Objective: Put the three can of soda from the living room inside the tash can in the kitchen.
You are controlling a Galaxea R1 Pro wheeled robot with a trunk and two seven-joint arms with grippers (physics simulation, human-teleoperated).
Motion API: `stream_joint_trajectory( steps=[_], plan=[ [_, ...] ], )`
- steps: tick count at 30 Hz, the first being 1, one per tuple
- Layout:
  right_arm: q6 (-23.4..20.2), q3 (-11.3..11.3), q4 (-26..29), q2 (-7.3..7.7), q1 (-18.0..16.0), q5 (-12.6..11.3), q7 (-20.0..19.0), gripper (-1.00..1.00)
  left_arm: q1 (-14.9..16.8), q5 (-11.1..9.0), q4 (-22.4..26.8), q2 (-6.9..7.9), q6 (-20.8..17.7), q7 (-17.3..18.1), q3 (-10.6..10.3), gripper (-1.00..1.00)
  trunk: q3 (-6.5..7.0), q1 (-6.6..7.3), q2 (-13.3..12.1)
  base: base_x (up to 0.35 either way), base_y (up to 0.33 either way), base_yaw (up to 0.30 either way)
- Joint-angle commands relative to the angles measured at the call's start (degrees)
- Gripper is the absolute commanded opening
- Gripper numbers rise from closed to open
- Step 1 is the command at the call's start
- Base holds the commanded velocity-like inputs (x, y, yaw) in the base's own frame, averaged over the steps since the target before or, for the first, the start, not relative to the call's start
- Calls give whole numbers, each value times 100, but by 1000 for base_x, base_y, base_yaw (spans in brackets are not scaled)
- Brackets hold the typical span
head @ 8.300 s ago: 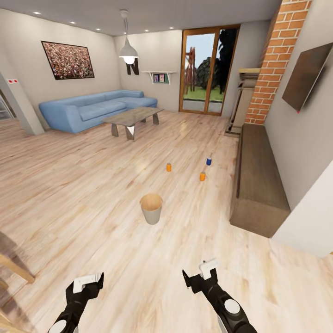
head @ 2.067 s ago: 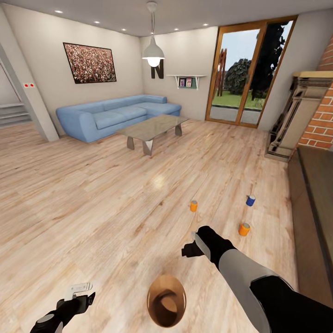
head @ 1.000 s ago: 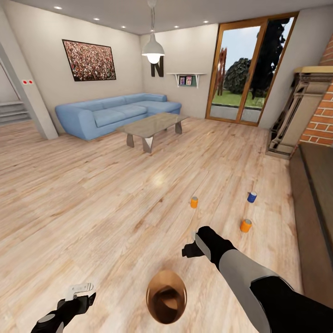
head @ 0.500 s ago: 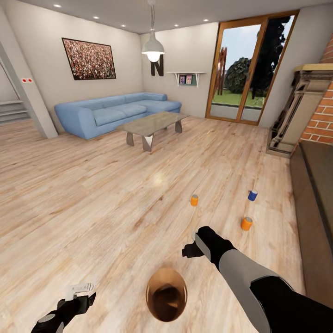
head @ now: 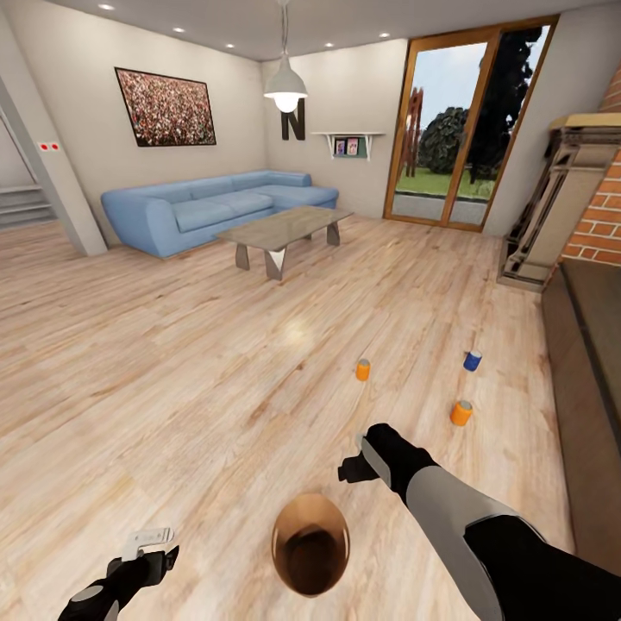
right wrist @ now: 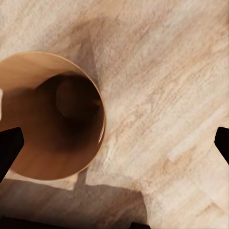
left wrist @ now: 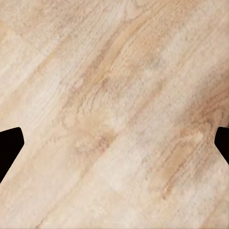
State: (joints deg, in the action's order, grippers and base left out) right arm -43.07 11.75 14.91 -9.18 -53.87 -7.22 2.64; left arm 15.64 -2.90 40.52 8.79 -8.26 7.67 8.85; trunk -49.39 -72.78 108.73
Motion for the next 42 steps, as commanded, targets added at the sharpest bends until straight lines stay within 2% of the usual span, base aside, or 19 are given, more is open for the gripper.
stream_joint_trajectory(
  steps=[1, 12, 26, 35, 38, 42],
  plan=[
    [0, 1, -1, -1, 0, 0, 0, 100, 0, 0, 0, 0, 0, 0, 0, 100, -18, -23, 42, 0, 0, 0],
    [0, 3, -23, 1, 0, 6, 0, 100, 0, -8, -2, 0, 12, -2, 3, 100, -36, -45, 82, -5, 7, 0],
    [0, -5, -41, 25, 0, 10, 0, 100, 0, -11, -7, 0, 2, -5, 3, 100, -36, -45, 82, -155, 210, 0],
    [0, -8, -32, 62, 5, 27, -11, 100, 0, -23, -1, 0, 18, -10, 18, 100, -36, -45, 82, -35, 51, 0],
    [4, 4, -10, 134, 41, 38, -20, 100, 0, -22, 0, 0, 26, -11, 19, 100, -36, -45, 82, -5, 8, 0],
    [26, 9, 20, 343, 84, 41, -43, 100, 0, -22, 0, 0, 32, -11, 25, 100, -36, -45, 82, -2, 3, 0]
  ],
)
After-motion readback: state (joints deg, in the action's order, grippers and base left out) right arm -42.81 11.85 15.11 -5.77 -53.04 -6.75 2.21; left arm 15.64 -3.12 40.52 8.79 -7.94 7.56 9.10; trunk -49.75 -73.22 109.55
